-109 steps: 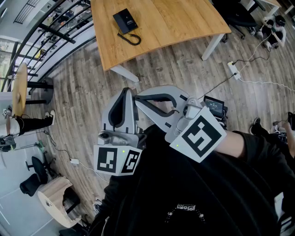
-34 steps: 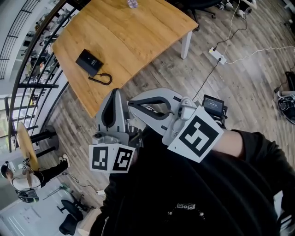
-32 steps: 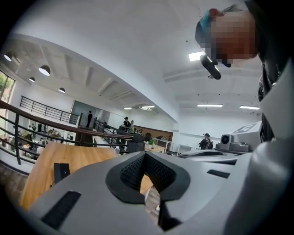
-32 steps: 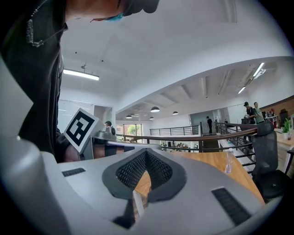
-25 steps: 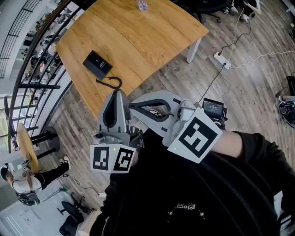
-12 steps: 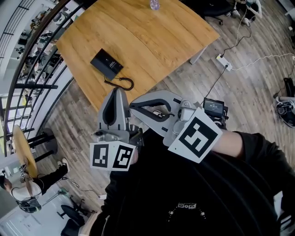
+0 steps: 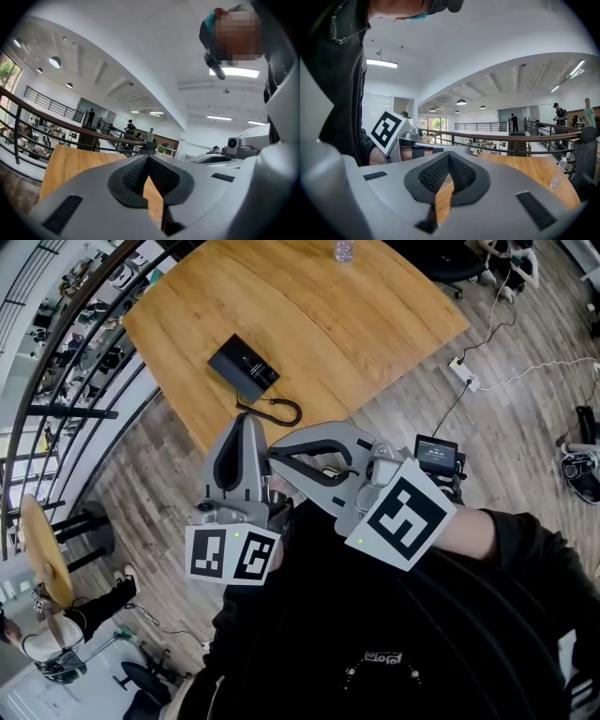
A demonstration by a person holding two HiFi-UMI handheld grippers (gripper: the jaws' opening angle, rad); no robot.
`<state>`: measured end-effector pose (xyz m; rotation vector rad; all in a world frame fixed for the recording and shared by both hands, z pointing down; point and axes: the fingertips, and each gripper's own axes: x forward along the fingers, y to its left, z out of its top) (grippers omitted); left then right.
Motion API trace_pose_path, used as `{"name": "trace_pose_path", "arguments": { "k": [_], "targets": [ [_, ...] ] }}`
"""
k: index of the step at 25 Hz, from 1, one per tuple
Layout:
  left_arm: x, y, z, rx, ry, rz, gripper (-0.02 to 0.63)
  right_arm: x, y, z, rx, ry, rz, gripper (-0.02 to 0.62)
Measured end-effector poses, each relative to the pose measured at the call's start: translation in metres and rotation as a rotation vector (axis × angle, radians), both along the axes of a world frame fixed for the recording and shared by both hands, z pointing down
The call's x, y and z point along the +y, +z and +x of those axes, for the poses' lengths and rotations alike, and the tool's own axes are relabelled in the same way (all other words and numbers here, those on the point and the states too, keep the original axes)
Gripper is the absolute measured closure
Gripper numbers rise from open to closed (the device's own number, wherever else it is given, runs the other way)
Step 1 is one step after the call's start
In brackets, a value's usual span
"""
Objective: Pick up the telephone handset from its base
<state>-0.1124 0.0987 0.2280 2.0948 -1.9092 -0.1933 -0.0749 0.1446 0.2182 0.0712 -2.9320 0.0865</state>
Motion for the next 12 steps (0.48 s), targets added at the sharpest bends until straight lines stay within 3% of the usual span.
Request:
{"name": "trace_pose_path", "arguments": {
  "k": [7,12],
  "targets": [
    [0.013,0.001,-0.047,0.025,-0.064,0.03,0.601,0.01,0.003,-0.04,0.022,-0.058,0.024,0.578],
    [0.02,0.005,-0.061,0.039,-0.11,0.032,0.601,0.017,0.005,-0.05,0.037,-0.112,0.02,0.578]
  ]
}}
